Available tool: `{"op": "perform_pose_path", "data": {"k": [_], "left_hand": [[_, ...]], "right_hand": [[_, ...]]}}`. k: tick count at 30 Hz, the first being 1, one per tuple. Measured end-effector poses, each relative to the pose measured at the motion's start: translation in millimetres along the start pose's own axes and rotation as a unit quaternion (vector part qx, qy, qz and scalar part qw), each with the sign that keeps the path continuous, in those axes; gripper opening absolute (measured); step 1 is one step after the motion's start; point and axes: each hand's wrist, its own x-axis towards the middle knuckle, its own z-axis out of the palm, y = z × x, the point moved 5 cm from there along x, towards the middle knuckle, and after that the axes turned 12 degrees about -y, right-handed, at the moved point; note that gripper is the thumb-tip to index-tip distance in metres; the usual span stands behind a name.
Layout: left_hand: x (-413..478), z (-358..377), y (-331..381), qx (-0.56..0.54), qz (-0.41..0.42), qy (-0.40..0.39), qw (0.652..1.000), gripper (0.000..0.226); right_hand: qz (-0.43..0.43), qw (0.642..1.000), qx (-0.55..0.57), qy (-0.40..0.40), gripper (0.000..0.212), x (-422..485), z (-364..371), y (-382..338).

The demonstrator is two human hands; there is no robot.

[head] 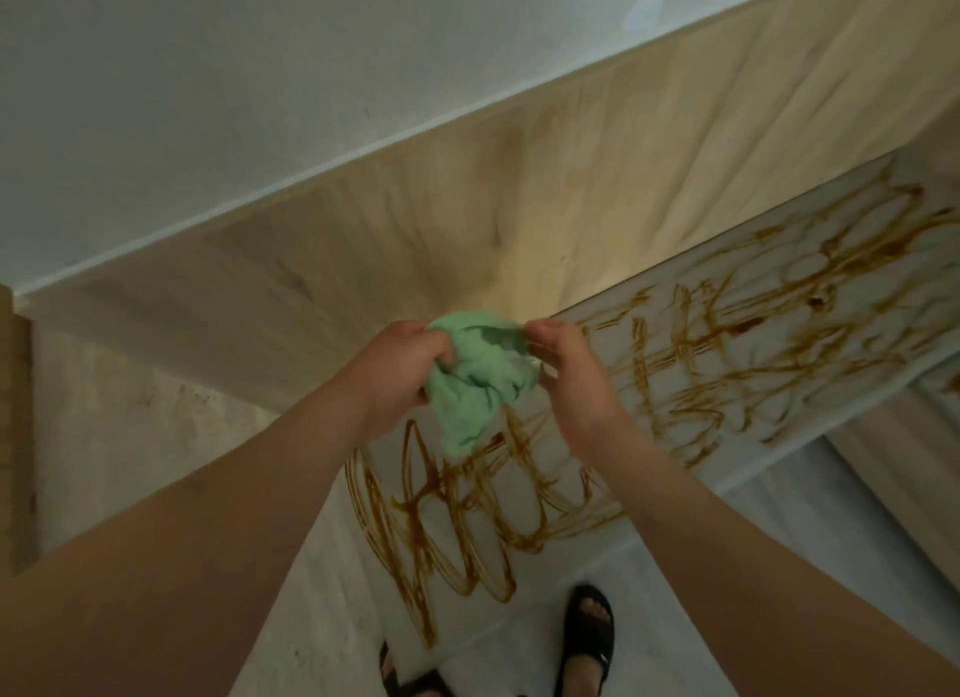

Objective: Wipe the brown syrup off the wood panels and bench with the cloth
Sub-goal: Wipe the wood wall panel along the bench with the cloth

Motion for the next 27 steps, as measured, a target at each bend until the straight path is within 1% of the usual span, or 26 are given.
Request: {"op": "perform_pose_path", "data": {"k": [1, 2, 3, 4, 5, 7, 9, 10, 11, 12, 13, 14, 15, 16, 18, 19, 20, 22, 24, 25, 27], "left_hand": [[-2, 1, 2, -0.048, -0.004, -0.029, 0.998, 0.039], [-5, 3, 4, -0.085, -0.009, -0.057, 0.995, 0.042], [-8, 1, 6, -0.111, -0.014, -0.079, 0.991, 0.044], [-10, 0, 8, -0.125, -0.019, -0.1, 0.987, 0.045], [-12, -1, 8, -0.122, -0.024, -0.115, 0.986, 0.046], [-12, -6, 10, -0.092, -0.03, -0.127, 0.987, 0.044], [-18, -8, 11, -0.039, -0.029, -0.127, 0.991, 0.032], [-21, -12, 9, -0.013, -0.033, -0.117, 0.992, 0.031], [-23, -14, 7, 0.008, -0.041, -0.111, 0.993, 0.034], [-23, -17, 3, 0.019, -0.051, -0.109, 0.993, 0.039], [-23, -19, -1, 0.029, -0.059, -0.113, 0.991, 0.045], [-23, -18, -3, 0.038, -0.063, -0.125, 0.989, 0.051], [-24, -18, -4, 0.044, -0.065, -0.135, 0.988, 0.056], [-27, -17, -2, 0.058, -0.067, -0.137, 0.987, 0.055], [-34, -22, 2, 0.112, -0.068, -0.114, 0.985, 0.047], [-35, -28, 6, 0.161, -0.06, -0.09, 0.981, 0.047], [-37, -36, 9, 0.226, -0.05, -0.059, 0.971, 0.044], [-35, -52, 10, 0.336, -0.035, -0.015, 0.941, 0.027], [-33, -72, 4, 0.38, -0.037, 0.034, 0.924, 0.014], [-32, -81, -2, 0.377, -0.039, 0.067, 0.923, 0.013], [-31, -94, -9, 0.37, -0.026, 0.132, 0.919, 0.025]], "right_hand": [[-0.014, 0.999, -0.025, 0.016, 0.032, -2, -8, -2], [-0.023, 0.999, -0.035, -0.003, 0.043, -3, -12, -2], [-0.028, 0.998, -0.034, -0.052, 0.055, -4, -10, -2], [-0.023, 0.993, -0.037, -0.108, 0.061, -5, -4, -3], [-0.017, 0.986, -0.04, -0.159, 0.06, -7, 2, -3], [-0.017, 0.977, -0.051, -0.207, 0.044, -7, 7, -8], [-0.014, 0.975, -0.031, -0.22, 0.032, -10, 6, -13], [-0.003, 0.975, -0.023, -0.22, 0.031, -10, 6, -12], [0.005, 0.975, -0.03, -0.222, 0.036, -10, 6, -12], [0.007, 0.971, -0.059, -0.233, 0.047, -10, 11, -11], [0.007, 0.964, -0.101, -0.247, 0.058, -10, 19, -11], [0.007, 0.954, -0.144, -0.264, 0.063, -11, 27, -10], [0.009, 0.944, -0.175, -0.28, 0.061, -10, 36, -9], [0.01, 0.936, -0.2, -0.289, 0.051, -10, 43, -9], [0.008, 0.932, -0.232, -0.278, 0.023, -13, 51, -19], [0.008, 0.934, -0.241, -0.265, 0.01, -15, 49, -26], [0.006, 0.935, -0.245, -0.258, 0.006, -18, 50, -32], [0.007, 0.939, -0.228, -0.257, 0.013, -24, 50, -40], [0.025, 0.938, -0.217, -0.27, 0.016, -28, 60, -42], [0.042, 0.939, -0.205, -0.271, 0.017, -29, 67, -41], [0.067, 0.941, -0.18, -0.28, 0.019, -28, 84, -39]]}}
